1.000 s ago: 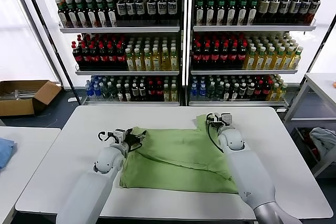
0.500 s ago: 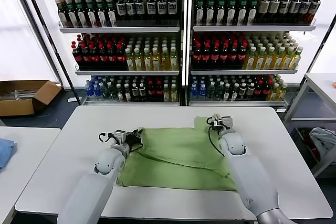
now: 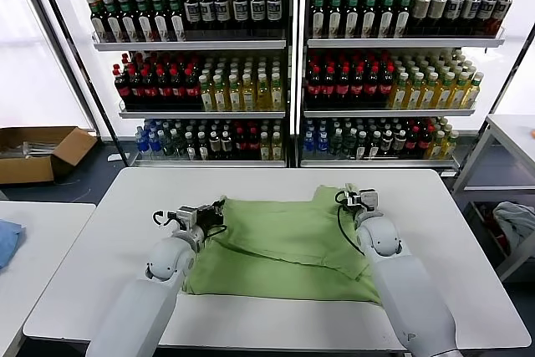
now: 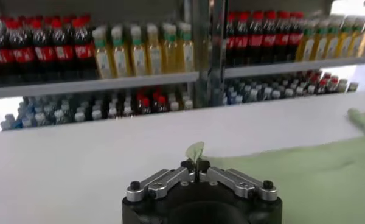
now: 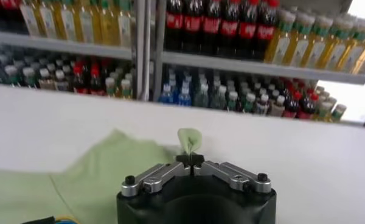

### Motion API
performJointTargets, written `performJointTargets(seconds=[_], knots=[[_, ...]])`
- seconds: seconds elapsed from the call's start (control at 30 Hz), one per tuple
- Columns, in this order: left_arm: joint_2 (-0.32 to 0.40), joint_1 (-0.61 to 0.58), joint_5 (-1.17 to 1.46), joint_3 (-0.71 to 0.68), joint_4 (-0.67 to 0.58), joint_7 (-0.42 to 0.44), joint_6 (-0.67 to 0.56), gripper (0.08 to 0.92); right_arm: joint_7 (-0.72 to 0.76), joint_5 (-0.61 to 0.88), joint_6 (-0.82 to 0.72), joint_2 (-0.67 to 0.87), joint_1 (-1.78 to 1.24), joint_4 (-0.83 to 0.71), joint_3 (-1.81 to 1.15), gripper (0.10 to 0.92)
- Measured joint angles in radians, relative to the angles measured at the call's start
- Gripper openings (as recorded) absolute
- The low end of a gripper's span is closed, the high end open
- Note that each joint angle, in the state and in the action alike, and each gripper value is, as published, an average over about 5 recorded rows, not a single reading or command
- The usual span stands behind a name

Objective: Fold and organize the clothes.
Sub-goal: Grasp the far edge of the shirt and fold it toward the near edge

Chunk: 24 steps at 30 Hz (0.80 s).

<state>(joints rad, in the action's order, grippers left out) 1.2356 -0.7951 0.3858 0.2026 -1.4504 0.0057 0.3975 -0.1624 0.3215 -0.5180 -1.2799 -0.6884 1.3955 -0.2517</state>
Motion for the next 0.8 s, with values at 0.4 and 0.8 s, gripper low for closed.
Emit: performJointTargets(seconds=[0.4,0.8], knots=[[-0.025,-0.072,-0.023,0.03,-0.099,0.032,-0.058,0.088,-0.029,-0.01,0.011,0.007,-0.118,0.219,-0.034,0.106],[-0.049,-0.211,-0.061,0.066,-0.215,0.036,-0.082,0.088,-0.061,-0.052,0.023,-0.042,-0.362,0.422,-0.109,0.106]])
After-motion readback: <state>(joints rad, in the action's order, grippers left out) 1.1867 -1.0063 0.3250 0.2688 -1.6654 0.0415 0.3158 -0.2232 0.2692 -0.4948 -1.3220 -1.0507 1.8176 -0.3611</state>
